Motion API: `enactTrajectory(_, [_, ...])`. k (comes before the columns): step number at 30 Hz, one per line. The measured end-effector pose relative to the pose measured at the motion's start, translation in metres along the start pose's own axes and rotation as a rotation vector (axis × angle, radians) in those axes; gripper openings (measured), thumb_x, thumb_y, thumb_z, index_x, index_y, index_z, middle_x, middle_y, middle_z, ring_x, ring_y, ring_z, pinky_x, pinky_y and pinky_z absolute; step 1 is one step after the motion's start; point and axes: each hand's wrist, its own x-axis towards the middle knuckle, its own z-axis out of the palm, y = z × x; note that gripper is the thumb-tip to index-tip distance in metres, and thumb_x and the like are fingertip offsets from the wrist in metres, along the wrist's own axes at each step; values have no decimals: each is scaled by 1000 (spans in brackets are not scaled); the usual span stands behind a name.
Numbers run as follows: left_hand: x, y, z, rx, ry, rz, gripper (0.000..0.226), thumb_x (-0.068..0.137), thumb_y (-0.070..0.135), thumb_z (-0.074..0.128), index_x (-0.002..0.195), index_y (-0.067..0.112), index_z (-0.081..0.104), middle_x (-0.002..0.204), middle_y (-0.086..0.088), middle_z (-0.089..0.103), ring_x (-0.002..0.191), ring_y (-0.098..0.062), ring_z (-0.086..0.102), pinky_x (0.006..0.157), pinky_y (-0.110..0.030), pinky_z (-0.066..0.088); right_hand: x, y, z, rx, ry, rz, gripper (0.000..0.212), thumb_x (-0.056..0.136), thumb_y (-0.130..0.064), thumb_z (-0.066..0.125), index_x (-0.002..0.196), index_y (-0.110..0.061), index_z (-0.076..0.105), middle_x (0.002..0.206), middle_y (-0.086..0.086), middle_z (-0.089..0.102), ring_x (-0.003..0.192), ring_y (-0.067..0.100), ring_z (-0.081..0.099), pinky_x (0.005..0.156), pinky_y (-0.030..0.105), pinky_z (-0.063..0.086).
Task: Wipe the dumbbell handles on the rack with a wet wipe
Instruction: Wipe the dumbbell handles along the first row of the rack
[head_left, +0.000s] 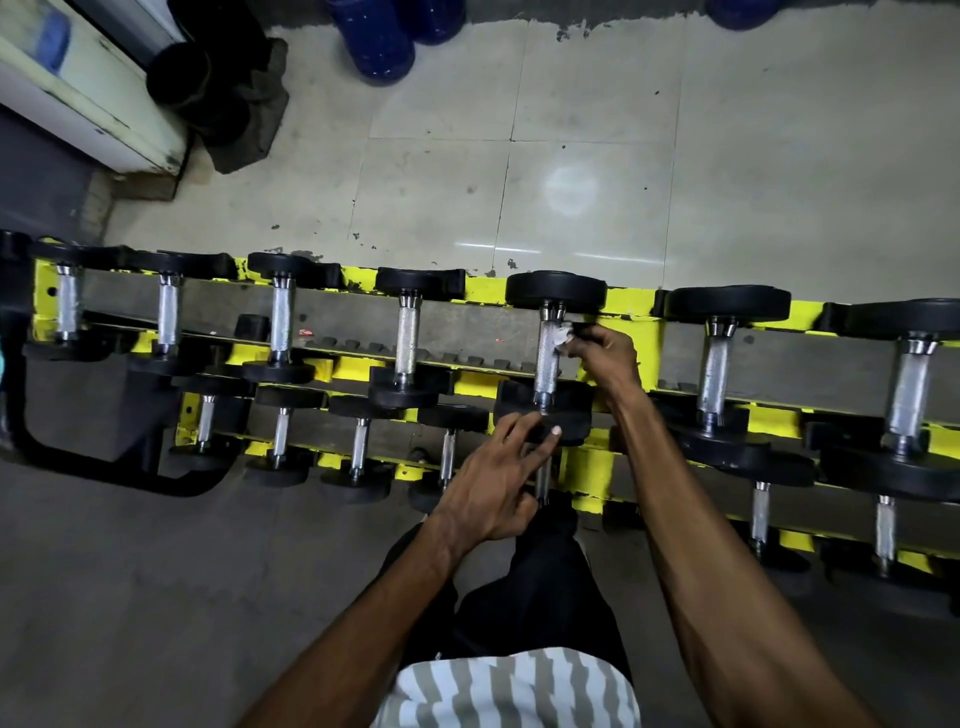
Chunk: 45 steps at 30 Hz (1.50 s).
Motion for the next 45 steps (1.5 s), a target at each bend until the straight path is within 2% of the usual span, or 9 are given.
enactTrajectory(6, [0,1,-2,17,8,10,91,69,25,66,155,12,38,154,-15,29,143,-31,29,73,-35,56,-18,17,-15,-296,-191,53,14,71,-17,88,82,-15,78,80,0,74,73,11,65,63,20,48])
enactTrajectory(12, [0,3,-3,13,9,6,92,68,24,66,155,12,38,154,-16,31,142,-30,30,75,-32,55,-35,18,-2,-511,-47,43,15,71,-22,85,84,-19,79,77,-4,70,72,10,62,54,17,37])
enactTrajectory(17, [0,5,-5,33,2,-2,91,69,25,67,155,13,39,154,-16,33,143,-29,29,79,-31,55,-33,18,19,1,67,159,24,79,2,68,97,-9,78,87,4,76,74,17,69,74,31,60])
enactTrajectory(20, [-1,6,-5,33,-4,-5,91,69,25,66,155,12,38,154,-16,32,143,-31,29,80,-33,55,-17,5,20,92,20,251,19,87,-2,57,84,-13,71,67,-2,66,54,11,57,52,21,47])
enactTrajectory(24, [0,6,-6,37,-14,-5,91,70,25,65,156,13,37,154,-15,31,143,-30,29,78,-34,56,15,-3,12,326,-245,444,29,91,-3,30,67,-17,38,47,-5,28,33,6,21,31,18,20])
enactTrajectory(32, [0,9,-7,56,3,-17,92,70,27,67,156,13,38,154,-14,32,143,-28,28,79,-33,57,33,-22,19,601,-168,444,29,93,-5,34,71,-21,45,54,-6,38,36,4,24,32,17,19])
enactTrajectory(38, [-1,8,-4,19,18,-16,91,67,25,66,154,11,40,153,-17,34,142,-31,29,85,-35,56,-5,-3,28,301,246,77,13,78,2,73,86,-8,71,72,3,68,56,6,57,55,19,47])
enactTrajectory(43, [-1,6,-3,6,16,-12,89,68,24,64,153,11,41,154,-16,32,144,-32,26,85,-36,56,-31,7,35,-152,413,-449,15,82,-5,69,94,-14,71,92,-1,70,84,13,58,69,11,40])
enactTrajectory(45, [0,6,-3,1,10,-12,89,68,23,63,153,11,41,154,-16,31,144,-32,26,84,-37,56,-36,7,35,-284,388,-647,20,82,3,63,96,-10,69,99,2,68,94,19,57,78,18,43])
